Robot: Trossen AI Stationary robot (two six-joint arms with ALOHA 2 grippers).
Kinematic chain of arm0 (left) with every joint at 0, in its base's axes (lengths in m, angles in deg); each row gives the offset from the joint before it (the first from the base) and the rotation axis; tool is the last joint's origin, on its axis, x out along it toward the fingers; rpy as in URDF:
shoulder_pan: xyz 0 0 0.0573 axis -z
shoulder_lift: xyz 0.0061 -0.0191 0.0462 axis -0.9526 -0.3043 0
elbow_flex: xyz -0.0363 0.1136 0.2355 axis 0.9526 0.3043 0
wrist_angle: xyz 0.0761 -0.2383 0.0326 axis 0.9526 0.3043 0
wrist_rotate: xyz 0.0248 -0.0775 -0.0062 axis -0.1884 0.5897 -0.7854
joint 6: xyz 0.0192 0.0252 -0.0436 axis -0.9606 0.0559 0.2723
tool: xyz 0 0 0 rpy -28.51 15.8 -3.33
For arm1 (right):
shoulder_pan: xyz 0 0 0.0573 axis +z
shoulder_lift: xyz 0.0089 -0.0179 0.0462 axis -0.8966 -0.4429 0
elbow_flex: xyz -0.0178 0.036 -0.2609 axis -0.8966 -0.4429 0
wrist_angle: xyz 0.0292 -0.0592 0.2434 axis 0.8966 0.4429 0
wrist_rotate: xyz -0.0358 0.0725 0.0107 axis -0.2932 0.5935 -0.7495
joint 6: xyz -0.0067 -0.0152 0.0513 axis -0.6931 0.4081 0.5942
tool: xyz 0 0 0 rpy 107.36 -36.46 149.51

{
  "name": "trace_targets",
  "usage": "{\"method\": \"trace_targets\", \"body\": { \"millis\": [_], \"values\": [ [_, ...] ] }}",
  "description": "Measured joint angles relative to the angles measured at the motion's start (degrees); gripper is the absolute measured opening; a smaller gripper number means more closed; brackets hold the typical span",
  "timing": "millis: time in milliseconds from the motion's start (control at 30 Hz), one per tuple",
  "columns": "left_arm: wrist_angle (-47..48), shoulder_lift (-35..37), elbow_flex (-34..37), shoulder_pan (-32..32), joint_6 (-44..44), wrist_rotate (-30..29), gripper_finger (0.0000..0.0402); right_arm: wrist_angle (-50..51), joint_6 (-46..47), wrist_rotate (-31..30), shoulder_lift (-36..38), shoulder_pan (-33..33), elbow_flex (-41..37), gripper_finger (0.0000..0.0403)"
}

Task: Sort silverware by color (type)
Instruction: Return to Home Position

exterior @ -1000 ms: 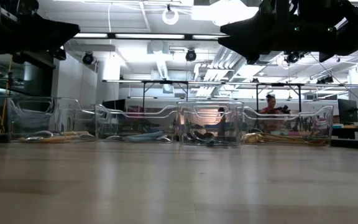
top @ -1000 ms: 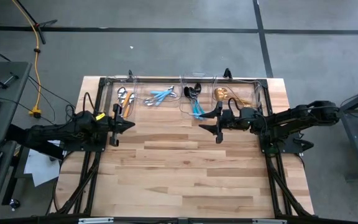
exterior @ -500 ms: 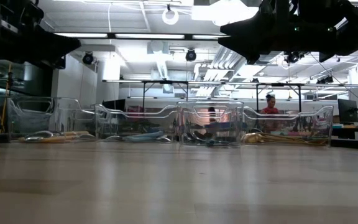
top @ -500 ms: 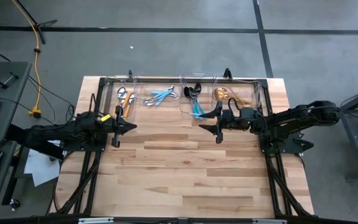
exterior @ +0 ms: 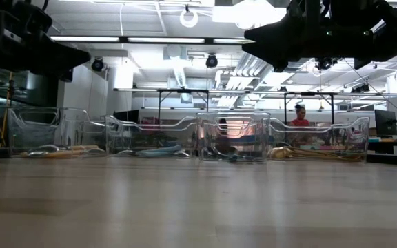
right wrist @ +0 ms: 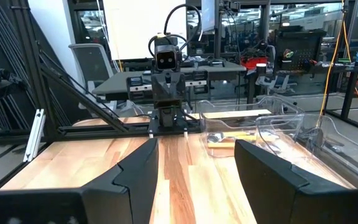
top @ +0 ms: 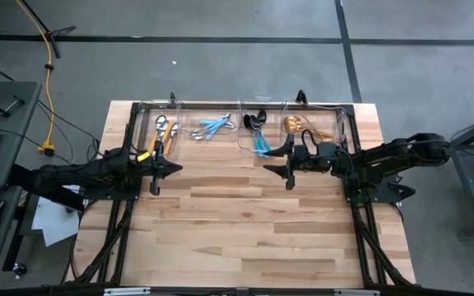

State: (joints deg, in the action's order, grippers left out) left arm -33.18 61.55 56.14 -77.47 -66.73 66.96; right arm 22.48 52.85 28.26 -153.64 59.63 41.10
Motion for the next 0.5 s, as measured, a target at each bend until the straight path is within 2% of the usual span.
{"method": "trace_targets", "body": {
  "millis": [367, 500],
  "values": [
    [0.0, 0.0, 0.0, 0.0, 1.3, -0.5, 0.0000, -2.9, -0.4, -0.8, 0.1, 0.0, 0.0, 0.0196],
    [0.0, 0.0, 0.0, 0.0, 1.3, -0.5, 0.0000, -0.6, -2.8, -2.1, 2.1, 0.0, 0.0, 0.0158]
  ]
}}
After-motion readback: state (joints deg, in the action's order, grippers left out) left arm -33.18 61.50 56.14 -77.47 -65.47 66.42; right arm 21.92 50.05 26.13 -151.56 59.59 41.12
